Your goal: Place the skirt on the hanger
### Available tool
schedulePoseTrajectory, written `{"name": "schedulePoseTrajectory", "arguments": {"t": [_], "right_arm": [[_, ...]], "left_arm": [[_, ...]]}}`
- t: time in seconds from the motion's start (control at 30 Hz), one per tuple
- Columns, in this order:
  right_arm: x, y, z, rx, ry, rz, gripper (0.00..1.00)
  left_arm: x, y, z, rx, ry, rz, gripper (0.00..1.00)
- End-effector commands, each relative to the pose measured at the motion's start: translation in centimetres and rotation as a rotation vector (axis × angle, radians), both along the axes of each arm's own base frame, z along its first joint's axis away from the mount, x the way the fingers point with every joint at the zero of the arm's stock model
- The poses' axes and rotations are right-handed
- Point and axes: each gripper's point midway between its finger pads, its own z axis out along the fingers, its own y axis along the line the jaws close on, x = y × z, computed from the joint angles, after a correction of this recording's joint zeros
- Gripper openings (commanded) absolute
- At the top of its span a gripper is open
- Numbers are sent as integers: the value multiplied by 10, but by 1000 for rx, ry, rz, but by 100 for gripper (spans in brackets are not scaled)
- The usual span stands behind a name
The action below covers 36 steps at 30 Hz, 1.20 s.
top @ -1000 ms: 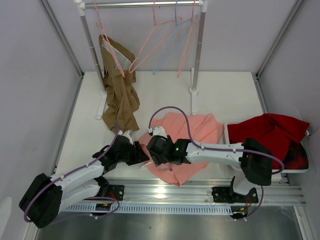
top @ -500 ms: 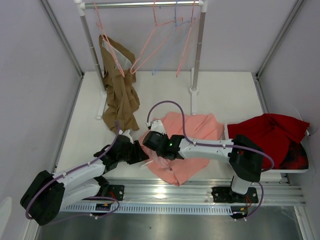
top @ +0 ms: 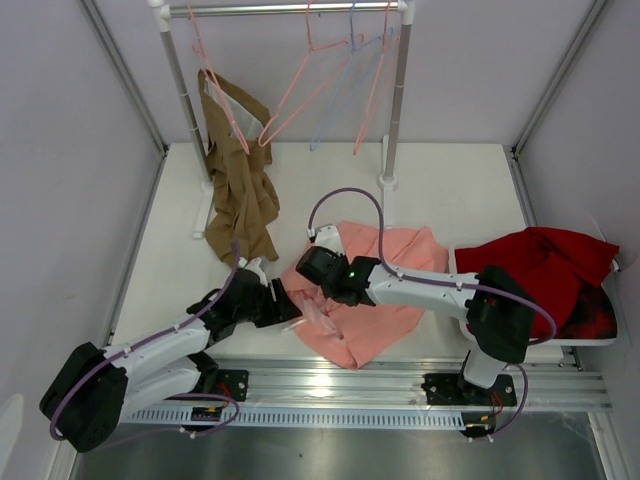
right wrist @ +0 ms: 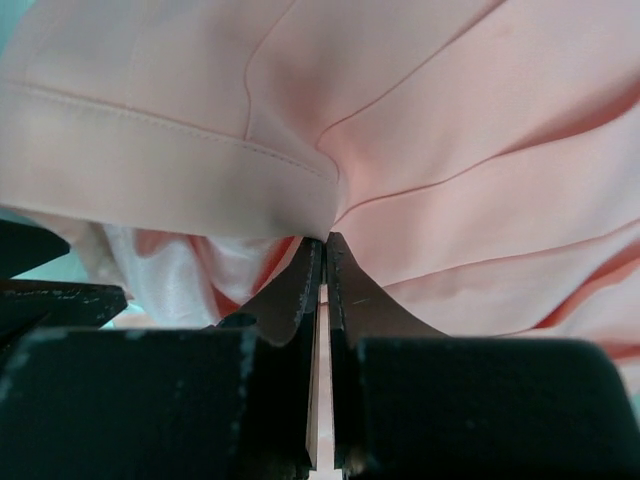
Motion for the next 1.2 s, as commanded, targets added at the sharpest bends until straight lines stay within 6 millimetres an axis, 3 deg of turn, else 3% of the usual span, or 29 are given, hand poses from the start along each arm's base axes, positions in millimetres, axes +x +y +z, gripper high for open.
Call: {"name": "schedulePoseTrajectory", "arguments": {"t": [0.0, 0.13, 0.27, 0.47, 0.57, 0.63, 0.67, 0.73, 0.77, 0.93, 1.13, 1.17], "right_arm": [[17, -12, 38, 39, -74, -44, 0], [20, -20, 62, 92, -90, -55, 0], [21, -29, 72, 107, -93, -67, 0], [25, -41, 73, 115, -82, -91, 0], [29, -47, 67, 130, -59, -101, 0], [30, -49, 64, 160, -33, -103, 0], [30, -52, 58, 158, -23, -106, 0], [30, -58, 52, 153, -4, -116, 1], [29, -62, 46, 141, 8, -119, 2], [23, -60, 35, 139, 49, -94, 18], [8, -32, 33, 150, 71, -16, 39], [5, -28, 31, 141, 74, -8, 46]], "left_arm": [[2, 2, -1, 32, -11, -21, 64], [3, 0, 1, 18, -18, -20, 65], [5, -2, 4, 9, -28, -24, 66], [8, -13, 9, -31, -25, -38, 65], [11, -18, 12, -48, -40, -44, 58], [14, -22, 14, -51, -44, -47, 43], [14, -22, 13, -49, -42, -48, 27], [18, -25, 20, -41, -55, -52, 10], [20, -25, 23, -36, -66, -52, 0], [23, -13, 41, 56, -90, -48, 0], [23, -23, 60, 59, -105, -89, 0], [24, -24, 63, 58, -110, -89, 0]]}}
